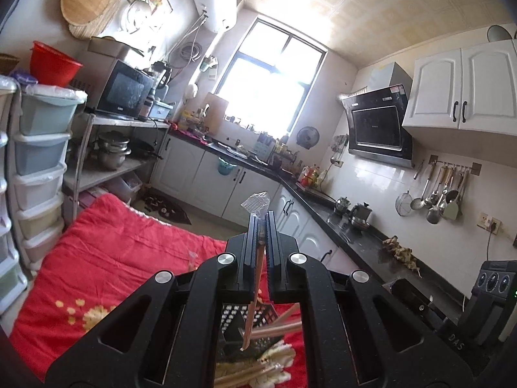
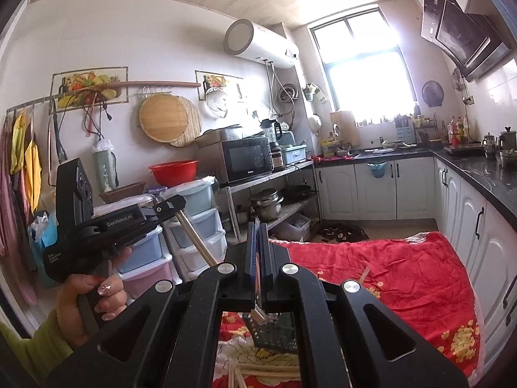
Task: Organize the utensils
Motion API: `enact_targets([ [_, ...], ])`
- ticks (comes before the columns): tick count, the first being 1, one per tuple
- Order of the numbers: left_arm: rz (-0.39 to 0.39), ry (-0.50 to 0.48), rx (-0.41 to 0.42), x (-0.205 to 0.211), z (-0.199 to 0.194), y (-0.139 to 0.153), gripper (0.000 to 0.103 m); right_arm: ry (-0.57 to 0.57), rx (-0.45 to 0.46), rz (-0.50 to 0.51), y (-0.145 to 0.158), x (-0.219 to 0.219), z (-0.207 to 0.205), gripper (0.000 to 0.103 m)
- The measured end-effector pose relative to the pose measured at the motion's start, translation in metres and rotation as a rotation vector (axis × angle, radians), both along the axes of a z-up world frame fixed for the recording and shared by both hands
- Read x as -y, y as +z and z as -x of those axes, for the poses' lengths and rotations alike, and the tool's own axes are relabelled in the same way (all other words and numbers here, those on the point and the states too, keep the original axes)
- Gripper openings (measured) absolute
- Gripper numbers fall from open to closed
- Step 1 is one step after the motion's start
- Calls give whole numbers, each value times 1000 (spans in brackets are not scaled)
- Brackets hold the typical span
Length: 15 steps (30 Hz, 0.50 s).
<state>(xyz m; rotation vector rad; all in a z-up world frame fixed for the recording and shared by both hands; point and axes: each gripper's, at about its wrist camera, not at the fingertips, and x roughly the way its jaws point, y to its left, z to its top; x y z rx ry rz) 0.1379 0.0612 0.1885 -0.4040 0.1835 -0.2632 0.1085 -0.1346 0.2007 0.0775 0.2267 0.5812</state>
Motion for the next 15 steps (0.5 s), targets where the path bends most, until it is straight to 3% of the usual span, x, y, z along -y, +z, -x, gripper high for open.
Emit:
enact_targets([
  [15, -33, 77, -17, -3, -34, -4, 2, -47, -16, 10, 1, -6, -39, 2],
])
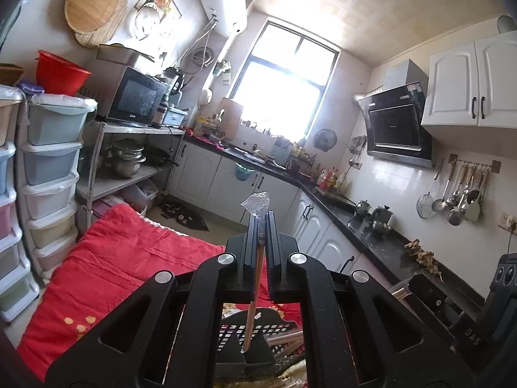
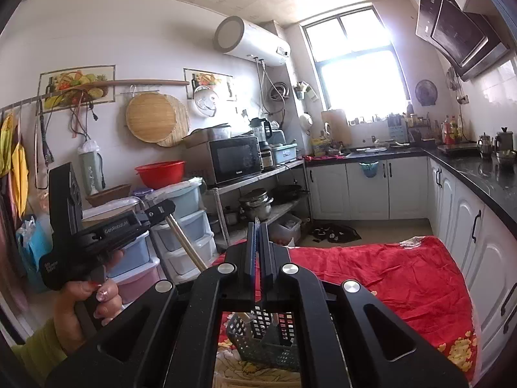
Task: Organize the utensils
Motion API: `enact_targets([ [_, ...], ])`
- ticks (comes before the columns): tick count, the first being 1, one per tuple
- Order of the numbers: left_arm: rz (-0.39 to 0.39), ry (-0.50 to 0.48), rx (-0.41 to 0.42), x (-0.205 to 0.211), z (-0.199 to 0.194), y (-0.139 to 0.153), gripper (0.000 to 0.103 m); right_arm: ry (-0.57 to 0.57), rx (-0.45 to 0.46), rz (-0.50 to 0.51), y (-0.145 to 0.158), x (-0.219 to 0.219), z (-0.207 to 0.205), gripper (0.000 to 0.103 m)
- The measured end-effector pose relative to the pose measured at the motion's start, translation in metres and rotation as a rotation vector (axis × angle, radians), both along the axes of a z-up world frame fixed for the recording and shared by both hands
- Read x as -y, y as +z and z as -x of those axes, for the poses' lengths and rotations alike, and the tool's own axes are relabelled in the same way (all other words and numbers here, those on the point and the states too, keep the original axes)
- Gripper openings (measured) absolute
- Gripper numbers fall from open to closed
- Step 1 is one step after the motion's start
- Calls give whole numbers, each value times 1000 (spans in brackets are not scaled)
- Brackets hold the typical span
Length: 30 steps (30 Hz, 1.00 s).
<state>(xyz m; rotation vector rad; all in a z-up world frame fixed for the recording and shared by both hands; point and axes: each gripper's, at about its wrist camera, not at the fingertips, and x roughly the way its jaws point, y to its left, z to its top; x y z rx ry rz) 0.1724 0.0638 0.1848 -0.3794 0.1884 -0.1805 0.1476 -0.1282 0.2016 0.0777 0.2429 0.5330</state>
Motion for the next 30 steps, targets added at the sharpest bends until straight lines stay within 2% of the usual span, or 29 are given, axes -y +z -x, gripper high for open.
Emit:
enact_targets([
  [14, -20, 13, -41, 6, -16, -27, 2, -24, -47, -5, -26, -3, -22, 2],
  [30, -46, 14, -97, 12, -28, -66, 2, -50, -162, -16, -71, -6, -42, 2],
])
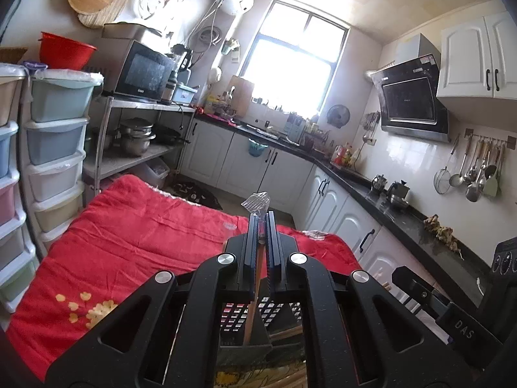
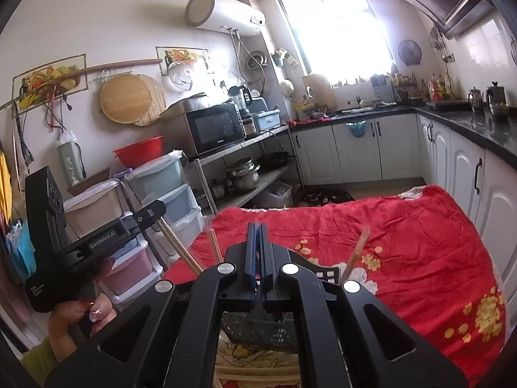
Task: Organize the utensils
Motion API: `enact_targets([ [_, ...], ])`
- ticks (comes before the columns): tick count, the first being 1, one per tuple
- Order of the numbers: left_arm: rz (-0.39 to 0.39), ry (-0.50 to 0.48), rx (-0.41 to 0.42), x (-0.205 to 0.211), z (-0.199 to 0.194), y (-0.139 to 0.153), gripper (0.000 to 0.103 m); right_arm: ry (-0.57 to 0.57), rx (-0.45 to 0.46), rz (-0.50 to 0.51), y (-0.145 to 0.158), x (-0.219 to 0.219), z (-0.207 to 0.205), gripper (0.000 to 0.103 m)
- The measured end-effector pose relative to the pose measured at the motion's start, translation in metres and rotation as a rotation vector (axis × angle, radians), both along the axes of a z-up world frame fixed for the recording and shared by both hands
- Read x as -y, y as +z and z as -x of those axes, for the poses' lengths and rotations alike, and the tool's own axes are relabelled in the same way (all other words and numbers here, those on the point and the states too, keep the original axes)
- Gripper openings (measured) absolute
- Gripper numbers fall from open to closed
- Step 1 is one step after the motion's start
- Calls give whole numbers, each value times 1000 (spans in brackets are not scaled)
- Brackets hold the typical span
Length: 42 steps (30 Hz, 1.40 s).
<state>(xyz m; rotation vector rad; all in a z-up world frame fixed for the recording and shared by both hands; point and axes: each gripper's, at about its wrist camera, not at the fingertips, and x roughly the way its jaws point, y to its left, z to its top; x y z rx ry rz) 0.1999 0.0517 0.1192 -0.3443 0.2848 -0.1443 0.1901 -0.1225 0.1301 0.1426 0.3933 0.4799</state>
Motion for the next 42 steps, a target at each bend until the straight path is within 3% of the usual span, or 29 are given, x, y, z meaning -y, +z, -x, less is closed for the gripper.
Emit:
enact_targets([
  [9, 13, -9, -34, 0, -3, -16, 2, -25, -54, -12, -16, 7, -5, 5],
  [10, 14, -10, -36, 0, -3, -17, 2, -27, -56, -14, -17, 8, -5, 7],
  [12, 19, -13, -41, -1, -3, -18, 2, -34, -57, -23, -17, 11, -3, 26],
  [16, 19, -10, -42, -2, -1, -19, 5, -47, -50, -28, -16, 15, 1, 29],
  [18, 24, -7, -44, -5, 1, -19, 20, -49, -49, -30, -15, 17, 3, 36],
  [25, 44, 9, -40, -13, 8, -18, 48, -68, -25, -18, -11, 21, 15, 46],
  [33, 64, 6, -18, -19, 22, -14, 88, -80, 10, -13, -5, 25, 28, 61],
  [42, 67, 2, -4, -17, 39, -12, 92, -84, 17, -4, -6, 27, 34, 66],
])
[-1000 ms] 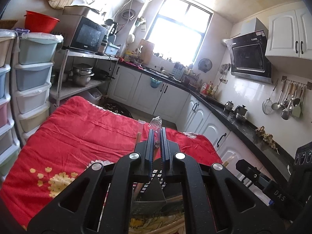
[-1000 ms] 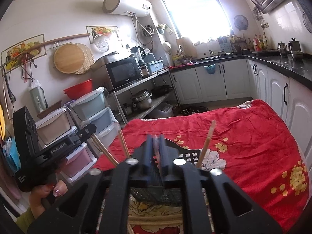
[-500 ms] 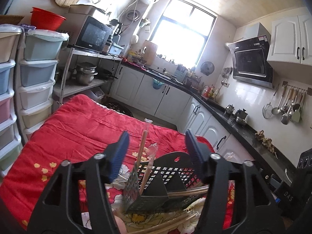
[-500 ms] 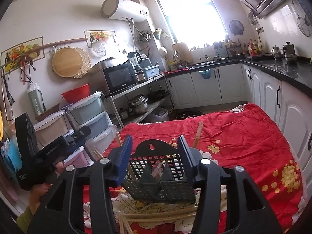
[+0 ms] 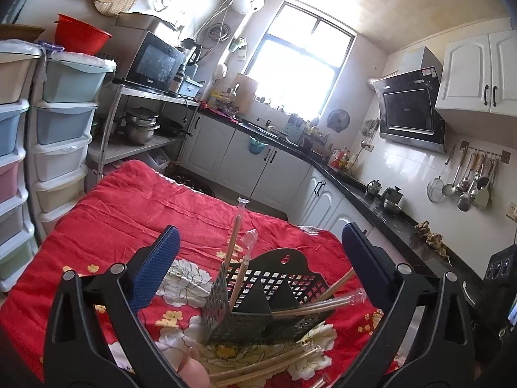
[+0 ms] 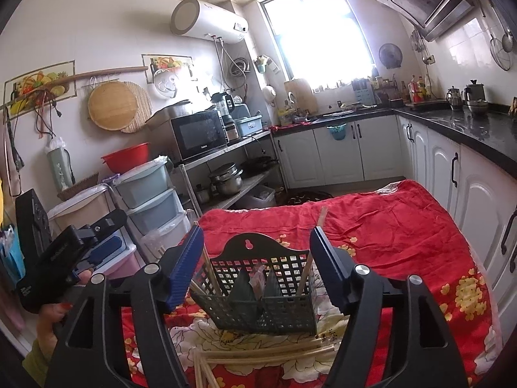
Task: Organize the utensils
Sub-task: 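Open the right gripper to release the chopstick inside the caddy, then move the right gripper back from the caddy to the chopsticks pile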
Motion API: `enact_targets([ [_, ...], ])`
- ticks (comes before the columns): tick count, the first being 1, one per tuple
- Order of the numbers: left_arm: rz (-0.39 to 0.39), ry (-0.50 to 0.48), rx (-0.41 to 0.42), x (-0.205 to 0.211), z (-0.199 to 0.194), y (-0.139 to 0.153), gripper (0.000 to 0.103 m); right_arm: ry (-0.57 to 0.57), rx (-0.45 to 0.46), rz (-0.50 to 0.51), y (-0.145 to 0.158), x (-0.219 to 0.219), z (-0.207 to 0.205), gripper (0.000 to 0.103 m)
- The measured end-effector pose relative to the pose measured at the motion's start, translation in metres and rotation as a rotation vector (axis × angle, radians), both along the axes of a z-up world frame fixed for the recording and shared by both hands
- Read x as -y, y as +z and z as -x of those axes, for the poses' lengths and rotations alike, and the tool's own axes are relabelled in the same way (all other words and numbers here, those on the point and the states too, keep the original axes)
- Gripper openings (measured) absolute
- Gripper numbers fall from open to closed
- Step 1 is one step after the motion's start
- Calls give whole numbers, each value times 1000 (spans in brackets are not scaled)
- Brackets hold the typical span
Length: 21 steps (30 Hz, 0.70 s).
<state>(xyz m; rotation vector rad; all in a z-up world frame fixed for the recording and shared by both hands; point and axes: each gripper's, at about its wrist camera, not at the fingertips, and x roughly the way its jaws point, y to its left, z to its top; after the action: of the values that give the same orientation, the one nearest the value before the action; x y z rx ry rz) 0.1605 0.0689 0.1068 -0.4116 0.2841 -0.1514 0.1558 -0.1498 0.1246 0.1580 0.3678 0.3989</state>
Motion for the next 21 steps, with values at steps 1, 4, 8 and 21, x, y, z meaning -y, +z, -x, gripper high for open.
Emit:
enact_targets([
  [1, -3, 2, 1, 0, 1, 0, 92, 0, -2, 0, -1, 1, 1, 66],
  [4, -9, 11, 4, -1, 5, -2, 92, -2, -5, 1, -2, 2, 3, 67],
  [8, -1, 15, -1, -4, 9, -5, 92, -2, -4, 3, -3, 3, 5, 68],
  [21, 13, 3, -46, -5, 22, -21, 92, 10, -28, 43, -13, 3, 17, 70],
])
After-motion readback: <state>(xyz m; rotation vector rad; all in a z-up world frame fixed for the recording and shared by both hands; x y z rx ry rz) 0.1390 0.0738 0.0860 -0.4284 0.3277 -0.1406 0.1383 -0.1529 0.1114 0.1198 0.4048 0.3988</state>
